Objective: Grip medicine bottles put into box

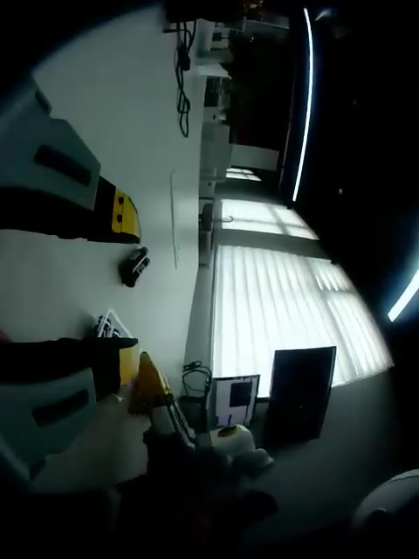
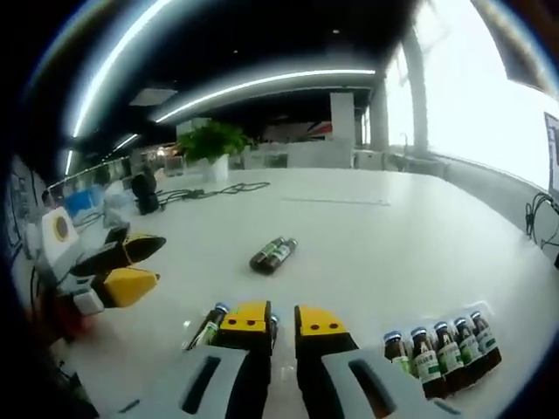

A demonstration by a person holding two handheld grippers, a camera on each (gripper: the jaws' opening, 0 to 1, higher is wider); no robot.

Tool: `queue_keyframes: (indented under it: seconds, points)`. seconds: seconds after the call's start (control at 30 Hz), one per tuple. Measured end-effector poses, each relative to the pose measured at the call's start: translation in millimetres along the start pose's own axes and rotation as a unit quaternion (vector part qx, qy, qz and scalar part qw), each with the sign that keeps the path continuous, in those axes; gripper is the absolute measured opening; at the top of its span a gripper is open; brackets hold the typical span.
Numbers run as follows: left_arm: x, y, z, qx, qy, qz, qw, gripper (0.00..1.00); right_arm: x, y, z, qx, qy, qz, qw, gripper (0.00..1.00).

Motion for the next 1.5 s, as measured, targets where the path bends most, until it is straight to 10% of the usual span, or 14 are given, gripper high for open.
queue_keyframes:
  seconds: [1.0, 1.5]
  points:
    - [0, 4.0, -2.7, 0.03, -0.004, -0.003, 0.9995, 0.36, -108, -25, -36.6, -0.027, 0.047, 0.041, 0.9977, 0.1]
    - [1, 3.8, -3.0, 0.042, -0.005, 0.004, 0.9991, 0.36, -112, -36, -23.5, -0.029, 0.073, 0.051, 0.9956, 0.08]
Point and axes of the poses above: the point that each gripper's makers call its tool centre point, and the gripper's own axes: x roughly backward along the fingers, y roughly to its left, z roughly out of its underside, the point moved 8 cm from there along x, roughly backward along the fingers, and after that the axes turned 13 degrees about -z, right-handed, at the moved point
